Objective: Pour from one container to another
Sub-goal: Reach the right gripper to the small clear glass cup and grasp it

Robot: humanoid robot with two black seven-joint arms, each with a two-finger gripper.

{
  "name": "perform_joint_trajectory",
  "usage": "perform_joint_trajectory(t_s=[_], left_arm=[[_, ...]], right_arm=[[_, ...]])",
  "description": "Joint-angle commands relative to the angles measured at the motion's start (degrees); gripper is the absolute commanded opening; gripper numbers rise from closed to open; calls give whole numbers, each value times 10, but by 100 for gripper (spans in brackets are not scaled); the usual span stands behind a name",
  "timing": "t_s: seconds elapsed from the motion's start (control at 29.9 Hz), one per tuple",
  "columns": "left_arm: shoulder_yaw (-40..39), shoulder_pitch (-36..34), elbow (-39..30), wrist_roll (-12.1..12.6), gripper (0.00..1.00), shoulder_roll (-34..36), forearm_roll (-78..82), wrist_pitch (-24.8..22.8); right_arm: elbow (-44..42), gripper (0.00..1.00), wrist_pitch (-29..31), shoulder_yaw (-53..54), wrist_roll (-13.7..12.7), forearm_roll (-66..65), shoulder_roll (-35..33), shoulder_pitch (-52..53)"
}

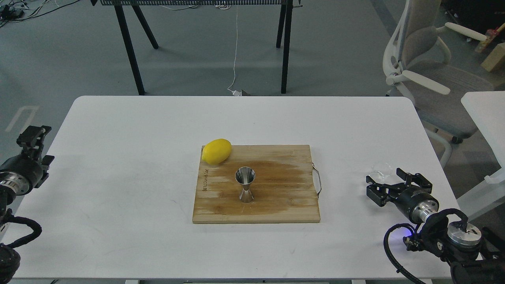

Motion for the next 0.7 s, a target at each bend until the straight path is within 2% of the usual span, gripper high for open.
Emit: perform_joint_trajectory(t_s=[0.0, 0.13, 0.47, 0.67], left_arm=[[0, 0, 0, 0, 100, -1, 0, 0], [0, 0, 0, 0, 100, -2, -1, 0], [0, 0, 0, 0, 100, -15, 1, 0], [0, 0, 0, 0, 100, -15, 1, 0]], right_arm=[[-3, 88, -2, -2, -1, -1, 2, 2], [-3, 83, -6, -3, -1, -1, 3, 2], [-3, 59, -5, -11, -2, -2, 2, 2], [-2, 53, -3, -11, -2, -2, 2, 2]])
